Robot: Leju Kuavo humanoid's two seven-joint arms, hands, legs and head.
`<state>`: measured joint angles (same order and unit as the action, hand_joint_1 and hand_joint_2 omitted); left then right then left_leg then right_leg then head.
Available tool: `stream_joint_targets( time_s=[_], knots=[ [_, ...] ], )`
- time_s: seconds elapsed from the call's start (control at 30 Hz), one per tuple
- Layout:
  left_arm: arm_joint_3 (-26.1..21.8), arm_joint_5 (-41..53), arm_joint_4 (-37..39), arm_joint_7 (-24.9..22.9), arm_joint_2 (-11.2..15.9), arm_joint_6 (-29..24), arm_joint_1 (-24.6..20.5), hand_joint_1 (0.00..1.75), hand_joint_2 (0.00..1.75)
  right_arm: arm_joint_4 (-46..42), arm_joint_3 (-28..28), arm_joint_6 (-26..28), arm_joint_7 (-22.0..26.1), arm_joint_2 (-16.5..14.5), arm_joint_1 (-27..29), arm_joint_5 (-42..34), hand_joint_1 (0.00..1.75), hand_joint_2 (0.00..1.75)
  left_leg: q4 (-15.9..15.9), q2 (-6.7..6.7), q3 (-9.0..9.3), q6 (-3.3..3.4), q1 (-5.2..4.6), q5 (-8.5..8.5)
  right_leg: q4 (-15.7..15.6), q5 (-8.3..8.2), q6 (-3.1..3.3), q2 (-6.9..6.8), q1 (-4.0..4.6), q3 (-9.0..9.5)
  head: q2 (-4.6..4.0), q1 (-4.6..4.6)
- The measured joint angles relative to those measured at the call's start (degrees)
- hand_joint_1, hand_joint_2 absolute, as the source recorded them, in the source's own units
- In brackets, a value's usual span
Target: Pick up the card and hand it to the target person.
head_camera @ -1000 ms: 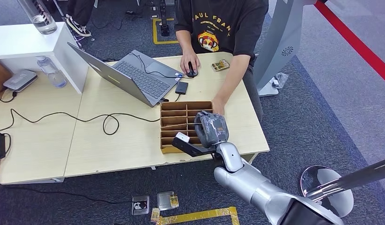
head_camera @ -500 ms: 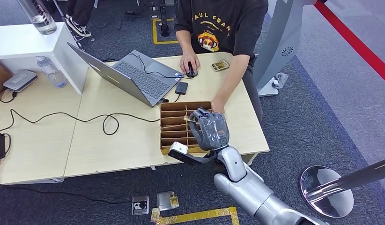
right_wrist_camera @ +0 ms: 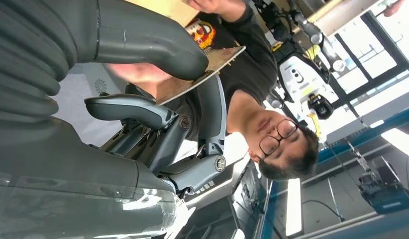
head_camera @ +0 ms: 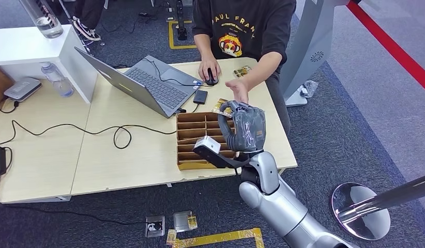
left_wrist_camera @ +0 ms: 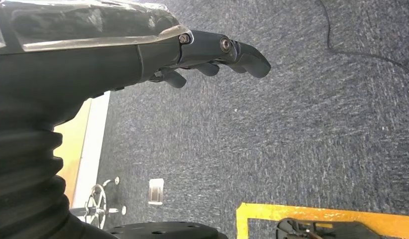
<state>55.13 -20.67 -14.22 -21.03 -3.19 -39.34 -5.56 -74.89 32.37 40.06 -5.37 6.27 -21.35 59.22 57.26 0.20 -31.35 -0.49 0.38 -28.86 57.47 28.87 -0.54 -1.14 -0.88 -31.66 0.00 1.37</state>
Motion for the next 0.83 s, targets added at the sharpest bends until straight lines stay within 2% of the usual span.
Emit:
stream_joint_targets(
  time_s=[0.33, 0.43, 0.47, 0.5, 0.6, 0.63, 0.7, 0.83],
  knots=[
    [1.5, -0.4, 0.0, 0.3, 0.0, 0.3, -0.6, 0.00, 1.75, 6.8, -0.9, 0.0, 0.1, 0.0, -4.8, -3.0, 1.71, 1.75, 0.0, -0.01, -0.03, 0.00, 0.00, 0.00, 0.0, 0.00, 0.00, -0.01, 0.00, 0.00, 0.00, 0.01],
    [1.9, -0.4, 0.0, 0.3, 0.0, 0.3, -0.9, 0.00, 1.75, 9.7, -0.9, 0.0, -0.4, 0.0, -6.9, -3.3, 1.58, 1.75, 0.0, -0.01, -0.03, 0.00, 0.00, 0.00, 0.0, -0.01, -0.01, -0.01, 0.00, 0.00, 0.00, 0.01],
    [2.0, -0.4, 0.0, 0.3, 0.0, 0.4, -1.0, 0.00, 1.75, 10.7, -0.9, 0.0, -0.4, 0.0, -7.5, -3.3, 1.47, 1.75, 0.0, -0.01, -0.03, 0.00, 0.00, 0.00, 0.0, -0.01, -0.01, -0.02, 0.00, 0.00, 0.00, 0.01],
    [2.2, -0.4, 0.0, 0.3, 0.0, 0.4, -1.1, 0.00, 1.75, 11.8, -0.8, 0.0, -0.5, -0.1, -8.0, -3.4, 1.20, 1.75, 0.0, -0.01, -0.03, 0.00, 0.00, 0.00, 0.0, -0.01, -0.01, -0.02, 0.00, 0.00, 0.00, 0.01],
    [2.7, -0.4, 0.0, 0.2, 0.0, 0.4, -1.3, 0.00, 1.75, 15.2, -0.6, 0.0, -0.5, -0.5, -9.8, -3.8, 0.23, 1.75, 0.0, -0.02, -0.04, 0.00, 0.00, 0.00, 0.0, -0.01, -0.01, -0.02, 0.00, 0.00, 0.00, 0.01],
    [2.9, -0.4, 0.0, 0.1, 0.0, 0.4, -1.5, 0.00, 1.75, 16.3, -0.5, 0.0, -0.4, -0.7, -10.3, -3.9, 0.08, 1.75, 0.0, -0.02, -0.04, 0.00, 0.00, 0.00, 0.0, -0.01, -0.01, -0.02, 0.00, 0.00, 0.00, 0.01],
    [3.2, -0.4, 0.0, 0.1, 0.0, 0.5, -1.7, 0.00, 1.75, 18.2, -0.5, 0.0, -0.2, -1.2, -11.1, -3.4, 0.00, 1.75, 0.0, -0.02, -0.04, 0.00, 0.00, 0.00, 0.0, -0.01, -0.01, -0.02, 0.00, 0.00, 0.00, 0.01],
    [3.4, -0.4, 0.0, 0.1, 0.0, 0.4, -1.8, 0.00, 1.75, 19.9, -0.5, 0.0, 0.9, -1.9, -11.4, -1.3, 0.00, 1.75, 0.0, -0.01, -0.03, 0.00, 0.00, 0.00, 0.0, -0.01, -0.01, -0.02, 0.00, -0.01, 0.00, 0.00]
  ],
)
